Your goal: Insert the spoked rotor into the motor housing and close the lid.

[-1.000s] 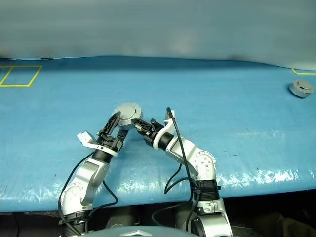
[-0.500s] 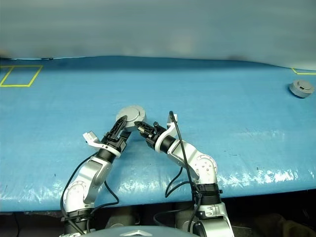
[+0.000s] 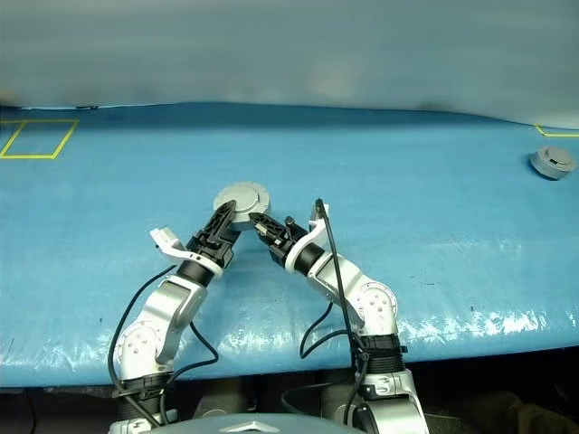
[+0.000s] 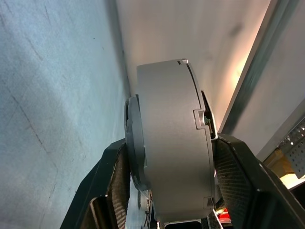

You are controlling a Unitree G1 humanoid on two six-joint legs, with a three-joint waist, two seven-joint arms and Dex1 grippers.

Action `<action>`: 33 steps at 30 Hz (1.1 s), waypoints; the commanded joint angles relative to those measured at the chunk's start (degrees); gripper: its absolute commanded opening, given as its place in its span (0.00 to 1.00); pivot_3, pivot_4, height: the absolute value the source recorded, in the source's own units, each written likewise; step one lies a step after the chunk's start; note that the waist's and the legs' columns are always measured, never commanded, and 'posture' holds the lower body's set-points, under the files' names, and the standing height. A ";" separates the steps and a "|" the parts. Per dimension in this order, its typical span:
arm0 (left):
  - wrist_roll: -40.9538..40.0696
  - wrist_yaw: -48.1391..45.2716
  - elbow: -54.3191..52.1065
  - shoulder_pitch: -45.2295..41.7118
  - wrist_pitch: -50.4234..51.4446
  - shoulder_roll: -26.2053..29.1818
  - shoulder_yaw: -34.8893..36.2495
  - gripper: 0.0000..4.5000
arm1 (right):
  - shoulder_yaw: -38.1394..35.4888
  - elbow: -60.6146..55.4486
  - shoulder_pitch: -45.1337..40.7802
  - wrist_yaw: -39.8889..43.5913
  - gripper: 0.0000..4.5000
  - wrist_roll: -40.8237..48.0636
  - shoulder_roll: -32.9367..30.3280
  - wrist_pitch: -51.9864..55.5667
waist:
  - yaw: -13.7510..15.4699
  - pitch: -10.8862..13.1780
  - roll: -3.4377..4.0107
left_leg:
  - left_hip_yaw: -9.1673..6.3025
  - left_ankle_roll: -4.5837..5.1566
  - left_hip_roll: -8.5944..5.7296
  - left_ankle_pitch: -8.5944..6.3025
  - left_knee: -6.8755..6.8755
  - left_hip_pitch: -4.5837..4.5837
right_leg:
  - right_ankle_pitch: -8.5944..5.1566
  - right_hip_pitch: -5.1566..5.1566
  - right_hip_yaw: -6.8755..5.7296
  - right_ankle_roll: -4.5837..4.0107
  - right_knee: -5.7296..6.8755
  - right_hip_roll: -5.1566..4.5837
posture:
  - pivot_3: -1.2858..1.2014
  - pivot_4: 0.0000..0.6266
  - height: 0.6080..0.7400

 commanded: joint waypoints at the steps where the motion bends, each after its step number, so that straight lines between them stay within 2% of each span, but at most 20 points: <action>1: 1.56 1.84 -4.29 -4.33 -5.44 -3.61 1.17 0.51 | 3.57 -3.76 0.50 1.07 0.25 -0.67 4.09 1.67 | 0.12 0.00 0.00 | 0.00 0.00 0.00 0.00 0.00 0.00 | 0.00 0.00 0.00 0.00 0.00 0.00 | 0.52 0.24 1.00; 5: 0.82 2.75 -5.21 -5.35 -7.15 -3.75 0.77 0.51 | 3.89 -5.00 0.80 3.04 0.25 -3.17 2.58 1.59 | 0.29 0.00 0.00 | 0.00 0.00 0.00 0.00 0.03 0.00 | 0.01 0.00 0.00 0.01 0.00 0.00 | 0.52 0.24 1.00; 15: 2.33 2.39 -0.19 -9.91 -10.04 -1.42 2.88 0.51 | 3.02 -9.59 2.60 4.16 0.98 -5.16 -0.64 2.60 | 0.88 -0.03 -0.04 | -0.03 -0.02 -0.03 0.02 0.11 0.00 | 0.08 0.09 -0.01 0.01 -0.04 0.02 | 0.52 0.24 1.00; 19: 4.26 1.03 5.47 -14.03 -10.21 0.92 5.32 0.51 | 5.19 -13.64 4.39 8.68 1.00 -14.41 -5.57 2.40 | 1.11 -0.03 -0.05 | -0.02 0.01 -0.08 0.02 0.22 -0.03 | 0.13 0.13 0.03 0.09 -0.07 0.00 | 0.52 0.24 1.00; 22: 6.79 -1.05 12.16 -17.95 -10.13 3.42 7.50 0.51 | 11.73 -18.62 5.79 16.10 1.00 -29.81 -12.90 -1.16 | 1.09 -0.03 -0.04 | -0.03 0.04 -0.08 0.06 0.21 0.00 | 0.13 0.13 0.02 0.09 -0.04 0.02 | 0.52 0.24 1.00; 27: 12.22 -5.09 26.33 -26.00 -11.11 7.24 11.09 0.51 | 23.28 -21.80 7.93 21.32 1.00 -55.40 -22.79 -10.35 | 0.84 -0.04 -0.06 | -0.07 -0.04 -0.05 0.13 0.17 0.05 | 0.12 0.11 0.00 0.07 0.00 0.10 | 0.52 0.24 1.00; 30: 15.55 -8.43 34.72 -31.21 -11.68 9.13 12.83 0.51 | 26.30 -21.59 10.33 23.19 1.00 -65.35 -24.38 -17.32 | 0.99 -0.04 -0.09 | -0.08 -0.07 -0.07 0.14 0.17 0.02 | 0.12 0.11 -0.01 0.09 -0.02 0.08 | 0.52 0.24 1.00; 33: 19.41 -11.82 45.23 -37.58 -13.50 11.13 14.69 0.51 | 26.78 -21.19 12.60 24.38 1.00 -70.68 -24.11 -20.67 | 1.05 -0.03 -0.11 | -0.07 -0.07 -0.10 0.14 0.17 -0.03 | 0.13 0.09 0.00 0.11 -0.05 0.06 | 0.52 0.24 1.00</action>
